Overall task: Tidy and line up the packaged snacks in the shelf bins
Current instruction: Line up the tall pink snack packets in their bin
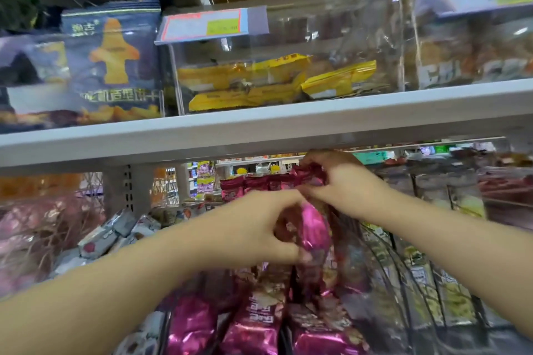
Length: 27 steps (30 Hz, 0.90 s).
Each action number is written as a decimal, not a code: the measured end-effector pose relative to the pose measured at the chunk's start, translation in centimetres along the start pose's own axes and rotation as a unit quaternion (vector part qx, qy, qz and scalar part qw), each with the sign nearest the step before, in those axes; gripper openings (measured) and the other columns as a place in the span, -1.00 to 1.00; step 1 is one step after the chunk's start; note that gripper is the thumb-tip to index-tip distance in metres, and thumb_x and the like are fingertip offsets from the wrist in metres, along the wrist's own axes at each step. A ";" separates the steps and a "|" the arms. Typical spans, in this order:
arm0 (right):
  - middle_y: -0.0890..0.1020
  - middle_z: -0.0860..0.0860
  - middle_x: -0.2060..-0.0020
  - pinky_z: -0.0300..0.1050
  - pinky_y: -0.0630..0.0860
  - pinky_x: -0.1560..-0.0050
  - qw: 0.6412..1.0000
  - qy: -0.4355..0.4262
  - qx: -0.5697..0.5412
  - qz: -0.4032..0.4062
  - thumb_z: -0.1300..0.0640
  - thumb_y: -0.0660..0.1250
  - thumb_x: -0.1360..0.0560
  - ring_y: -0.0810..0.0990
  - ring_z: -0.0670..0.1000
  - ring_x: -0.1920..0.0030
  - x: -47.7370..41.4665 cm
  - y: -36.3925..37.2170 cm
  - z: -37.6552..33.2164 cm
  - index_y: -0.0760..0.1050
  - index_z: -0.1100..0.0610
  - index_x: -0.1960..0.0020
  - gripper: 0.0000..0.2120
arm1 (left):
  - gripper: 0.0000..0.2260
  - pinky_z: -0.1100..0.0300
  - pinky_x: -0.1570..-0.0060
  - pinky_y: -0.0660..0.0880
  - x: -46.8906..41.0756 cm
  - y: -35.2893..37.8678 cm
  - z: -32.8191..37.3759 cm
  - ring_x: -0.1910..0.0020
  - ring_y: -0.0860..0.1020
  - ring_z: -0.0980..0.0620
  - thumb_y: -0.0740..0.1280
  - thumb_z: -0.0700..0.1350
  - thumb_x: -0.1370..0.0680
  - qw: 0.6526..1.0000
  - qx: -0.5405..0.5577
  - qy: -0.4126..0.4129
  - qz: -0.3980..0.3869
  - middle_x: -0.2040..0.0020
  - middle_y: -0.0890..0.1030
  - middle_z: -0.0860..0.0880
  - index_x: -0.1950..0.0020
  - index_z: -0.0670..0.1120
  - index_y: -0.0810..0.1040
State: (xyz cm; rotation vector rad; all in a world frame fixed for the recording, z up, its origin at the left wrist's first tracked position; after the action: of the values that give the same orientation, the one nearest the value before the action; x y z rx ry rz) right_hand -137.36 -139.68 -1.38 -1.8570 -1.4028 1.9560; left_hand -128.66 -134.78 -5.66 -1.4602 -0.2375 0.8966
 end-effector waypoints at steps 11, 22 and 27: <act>0.50 0.03 -0.20 -0.15 0.41 -0.14 0.998 0.044 0.015 0.037 0.06 0.40 -0.46 0.48 0.07 -0.17 1.2 0.0 1.4 0.42 0.05 -0.30 -0.57 | -0.61 0.18 0.16 0.47 -3.0 -2.1 -4.8 0.14 0.52 0.07 0.42 0.13 -0.44 0.973 -0.083 -0.150 0.154 0.10 0.57 0.04 -0.09 -0.07 0.42; 0.36 0.00 -0.31 -0.08 0.38 -0.27 0.997 0.029 0.050 0.048 0.02 0.37 -0.48 0.37 0.04 -0.32 1.9 -0.1 1.6 0.33 0.03 -0.40 -0.48 | -0.77 0.14 0.25 0.63 -5.2 -0.1 -8.2 0.32 0.65 0.09 0.36 -0.16 -0.53 0.964 0.074 -0.237 0.098 0.11 0.66 -0.05 -0.17 -0.12 0.46; 0.25 -0.02 -0.39 0.09 0.35 -0.34 0.996 -0.024 0.082 -0.010 0.01 0.30 -0.53 0.24 0.10 -0.41 2.0 1.2 0.7 0.18 -0.26 -0.41 -0.47 | -0.74 0.20 0.14 0.50 -2.1 -1.0 -8.1 0.20 0.54 0.07 0.34 0.10 -0.52 0.965 -0.079 -0.251 0.011 0.13 0.58 0.00 0.01 -0.07 0.46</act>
State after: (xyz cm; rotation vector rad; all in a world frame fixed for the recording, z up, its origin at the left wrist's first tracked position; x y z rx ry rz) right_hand -137.88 -139.50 -3.73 -1.7298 -1.2247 2.0503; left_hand -124.47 -142.13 -5.24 -1.3611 -0.6825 1.2827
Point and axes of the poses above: each hand's wrist, its own x-axis away from the middle knuckle, its own y-axis out of the palm, z = x × y, the point moved 10 cm from there along -x, towards the middle knuckle
